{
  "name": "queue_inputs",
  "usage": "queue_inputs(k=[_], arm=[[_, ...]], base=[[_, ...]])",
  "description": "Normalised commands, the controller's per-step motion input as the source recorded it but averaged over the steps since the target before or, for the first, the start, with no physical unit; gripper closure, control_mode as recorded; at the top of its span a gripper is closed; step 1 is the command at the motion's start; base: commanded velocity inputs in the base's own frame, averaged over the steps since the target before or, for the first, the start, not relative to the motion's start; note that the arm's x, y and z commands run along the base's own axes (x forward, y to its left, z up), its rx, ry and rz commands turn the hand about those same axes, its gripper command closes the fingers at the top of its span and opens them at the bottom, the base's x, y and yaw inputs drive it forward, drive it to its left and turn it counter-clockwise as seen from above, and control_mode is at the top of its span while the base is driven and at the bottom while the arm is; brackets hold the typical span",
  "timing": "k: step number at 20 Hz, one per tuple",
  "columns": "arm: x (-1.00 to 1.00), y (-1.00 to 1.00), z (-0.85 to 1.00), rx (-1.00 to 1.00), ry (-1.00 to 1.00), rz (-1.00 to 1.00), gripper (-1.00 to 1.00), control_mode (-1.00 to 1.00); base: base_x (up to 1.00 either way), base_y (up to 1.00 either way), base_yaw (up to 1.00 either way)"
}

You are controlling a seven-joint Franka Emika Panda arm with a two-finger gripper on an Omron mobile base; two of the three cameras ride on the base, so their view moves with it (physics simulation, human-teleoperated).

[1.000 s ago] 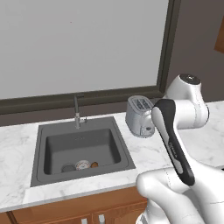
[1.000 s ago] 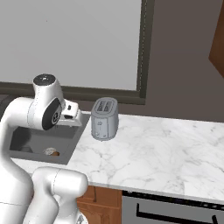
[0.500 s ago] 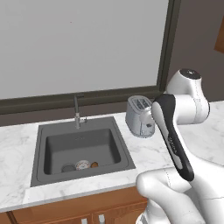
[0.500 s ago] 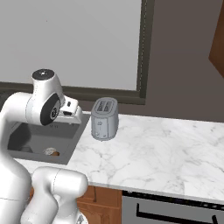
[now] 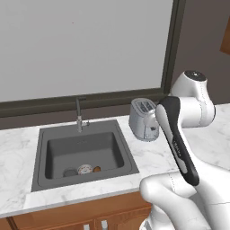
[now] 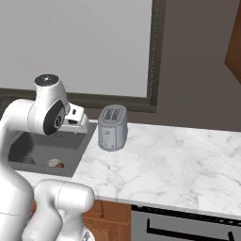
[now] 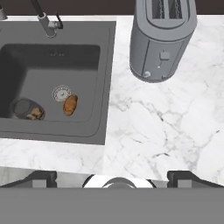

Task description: Pick the jar and glass cup and place them in the sink. Then turn on the water.

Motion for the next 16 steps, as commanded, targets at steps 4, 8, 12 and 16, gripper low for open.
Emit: queue_inputs(k=[4,8,12,16], arm=[[0.00,0.00,0.00,0.00,0.00,0.00,-1.00,1.00],[0.00,0.00,0.00,0.00,0.00,0.00,-1.00,1.00],[0.00,0.00,0.00,0.00,0.00,0.00,-1.00,1.00],[0.00,0.00,0.00,0.00,0.00,0.00,-1.00,1.00]], base=[[-0.44,-0.19,0.01],[-0.76,-0.41,0.10],[-0.83,-0.36,0.40],[-0.75,-0.03,0.78]])
